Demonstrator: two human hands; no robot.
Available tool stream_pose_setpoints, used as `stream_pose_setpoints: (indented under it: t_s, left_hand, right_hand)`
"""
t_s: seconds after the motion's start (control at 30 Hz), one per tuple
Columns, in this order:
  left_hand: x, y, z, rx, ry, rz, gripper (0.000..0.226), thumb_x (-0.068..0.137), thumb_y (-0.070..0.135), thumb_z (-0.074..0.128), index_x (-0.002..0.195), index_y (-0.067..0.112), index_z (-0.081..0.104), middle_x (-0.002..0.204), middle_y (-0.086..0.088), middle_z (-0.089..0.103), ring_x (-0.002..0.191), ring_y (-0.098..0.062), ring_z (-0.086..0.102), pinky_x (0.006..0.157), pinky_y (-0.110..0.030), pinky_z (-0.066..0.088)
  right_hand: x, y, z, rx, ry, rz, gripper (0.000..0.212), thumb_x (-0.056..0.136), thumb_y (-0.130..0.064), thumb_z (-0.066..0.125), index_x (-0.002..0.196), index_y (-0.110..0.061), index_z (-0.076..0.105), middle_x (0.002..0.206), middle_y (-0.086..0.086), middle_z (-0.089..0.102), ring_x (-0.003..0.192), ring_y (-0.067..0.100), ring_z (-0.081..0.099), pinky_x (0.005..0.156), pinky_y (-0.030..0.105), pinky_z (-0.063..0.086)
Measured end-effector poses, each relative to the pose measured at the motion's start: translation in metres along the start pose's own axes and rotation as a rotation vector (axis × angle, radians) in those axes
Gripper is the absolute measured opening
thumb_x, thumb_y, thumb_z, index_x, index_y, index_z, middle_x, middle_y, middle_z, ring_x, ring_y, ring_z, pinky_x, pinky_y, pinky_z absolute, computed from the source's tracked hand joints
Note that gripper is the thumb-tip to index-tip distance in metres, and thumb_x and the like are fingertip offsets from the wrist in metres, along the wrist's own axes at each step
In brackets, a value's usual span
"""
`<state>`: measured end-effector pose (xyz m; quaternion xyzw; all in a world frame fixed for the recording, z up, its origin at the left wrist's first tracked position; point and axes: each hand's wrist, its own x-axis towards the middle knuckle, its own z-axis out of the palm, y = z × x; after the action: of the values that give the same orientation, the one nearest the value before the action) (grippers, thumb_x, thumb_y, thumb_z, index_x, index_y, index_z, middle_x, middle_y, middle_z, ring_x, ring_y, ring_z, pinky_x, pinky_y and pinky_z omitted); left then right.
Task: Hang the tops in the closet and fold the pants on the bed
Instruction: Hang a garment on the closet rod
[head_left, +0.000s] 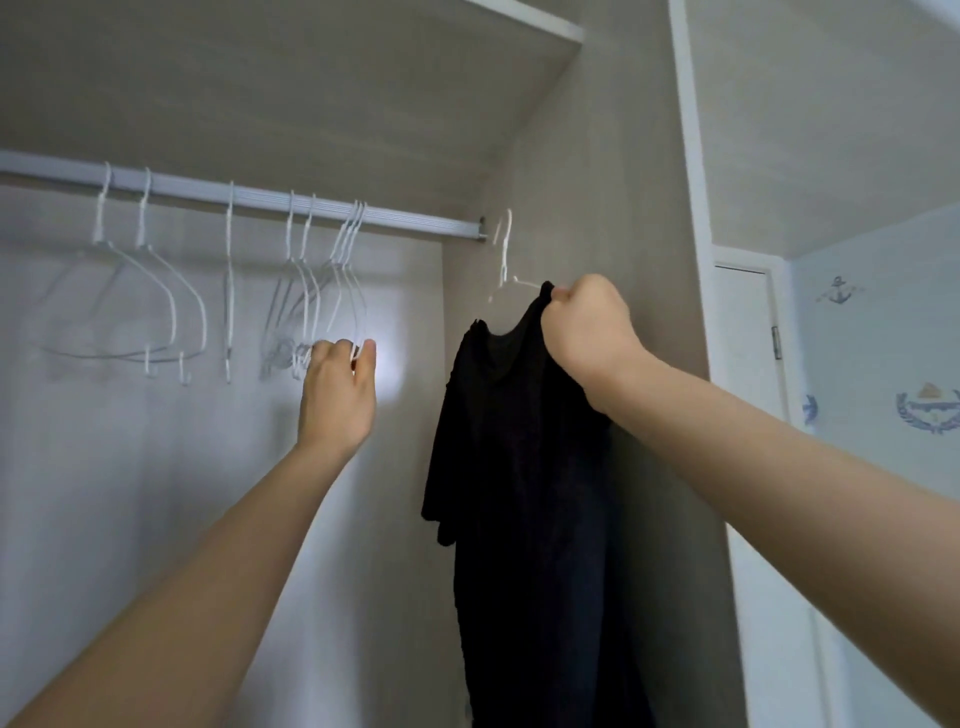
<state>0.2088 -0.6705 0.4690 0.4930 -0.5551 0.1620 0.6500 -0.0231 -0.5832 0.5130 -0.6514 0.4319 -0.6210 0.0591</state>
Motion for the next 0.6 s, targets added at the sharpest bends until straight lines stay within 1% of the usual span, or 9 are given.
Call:
stream_pose_setpoints:
  t_s: [0.07,0.13,0.23,0.3,0.33,0.4,0.43,0.5,0.6]
  left_hand:
    - [-0.003,-0.004,-0.006,-0.023,0.048,-0.020,0.028,0.101,0.023,0.042,0.092,0.000,0.054,0.104,-0.013,0.052,0.098,-0.032,0.050,0.080,-0.032,0.033]
    - [-0.011,-0.005,-0.009,-0.033,0.033,-0.034,0.022,0.098,0.018,0.047,0.113,0.004,0.054,0.120,-0.009,0.053,0.111,-0.031,0.051,0.088,-0.031,0.035]
    - [-0.032,0.003,-0.012,-0.095,-0.010,0.000,0.055,0.096,0.020,0.050,0.148,0.012,0.031,0.149,-0.003,0.040,0.137,-0.020,0.036,0.106,-0.023,0.024]
    - [-0.051,0.013,-0.015,-0.106,-0.001,0.128,0.063,0.097,0.031,0.047,0.153,0.018,0.020,0.157,0.005,0.028,0.144,-0.011,0.023,0.111,-0.017,0.014]
    - [-0.061,0.020,-0.015,-0.100,-0.002,0.219,0.063,0.098,0.037,0.043,0.153,0.019,0.020,0.157,0.009,0.026,0.146,-0.008,0.018,0.113,-0.015,0.010]
    - [-0.076,0.034,-0.014,-0.101,-0.031,0.380,0.062,0.095,0.046,0.040,0.148,0.016,0.033,0.150,0.009,0.034,0.145,-0.007,0.021,0.117,-0.016,0.014]
    - [-0.080,0.040,-0.011,-0.095,-0.049,0.414,0.062,0.092,0.049,0.041,0.143,0.015,0.040,0.144,0.005,0.043,0.141,-0.009,0.029,0.116,-0.022,0.023]
    - [-0.082,0.053,-0.003,-0.024,-0.067,0.383,0.066,0.085,0.058,0.046,0.138,0.019,0.043,0.128,0.002,0.054,0.125,-0.013,0.044,0.103,-0.034,0.041]
    - [-0.075,0.067,0.013,0.136,-0.193,0.210,0.067,0.086,0.049,0.058,0.139,0.025,0.026,0.121,-0.005,0.059,0.106,-0.026,0.059,0.083,-0.042,0.053]
  right_hand:
    - [0.016,-0.010,0.011,0.077,0.014,0.018,0.021,0.096,-0.005,0.035,0.075,-0.004,0.040,0.072,0.006,0.044,0.062,0.020,0.040,0.056,0.026,0.034]
    - [0.034,-0.018,0.022,0.132,0.019,0.010,0.027,0.097,-0.008,0.035,0.070,-0.008,0.036,0.070,0.003,0.040,0.058,0.017,0.036,0.051,0.025,0.030]
    - [0.057,-0.027,0.039,0.185,0.004,-0.014,0.026,0.098,-0.014,0.034,0.073,-0.014,0.037,0.073,0.000,0.040,0.063,0.015,0.038,0.051,0.025,0.031]
    - [0.068,-0.032,0.051,0.211,-0.008,-0.017,0.026,0.098,-0.012,0.033,0.072,-0.014,0.035,0.072,-0.001,0.037,0.061,0.014,0.035,0.051,0.026,0.029]
    - [0.074,-0.033,0.056,0.232,-0.020,-0.015,0.027,0.098,-0.011,0.032,0.071,-0.014,0.034,0.071,-0.001,0.036,0.059,0.013,0.033,0.050,0.026,0.028]
    - [0.083,-0.036,0.067,0.247,-0.024,-0.010,0.022,0.098,-0.011,0.032,0.077,-0.012,0.037,0.073,0.000,0.037,0.061,0.014,0.034,0.051,0.027,0.027]
    - [0.086,-0.038,0.072,0.236,-0.020,-0.014,0.018,0.099,-0.011,0.033,0.082,-0.010,0.038,0.079,0.002,0.040,0.065,0.015,0.037,0.053,0.026,0.029]
    - [0.093,-0.044,0.082,0.242,-0.020,-0.023,0.012,0.098,-0.011,0.035,0.086,-0.008,0.038,0.088,0.006,0.043,0.079,0.020,0.041,0.061,0.026,0.033]
    - [0.104,-0.050,0.092,0.242,-0.026,-0.033,0.029,0.097,-0.008,0.035,0.069,-0.013,0.030,0.075,0.001,0.034,0.078,0.019,0.037,0.059,0.026,0.031]
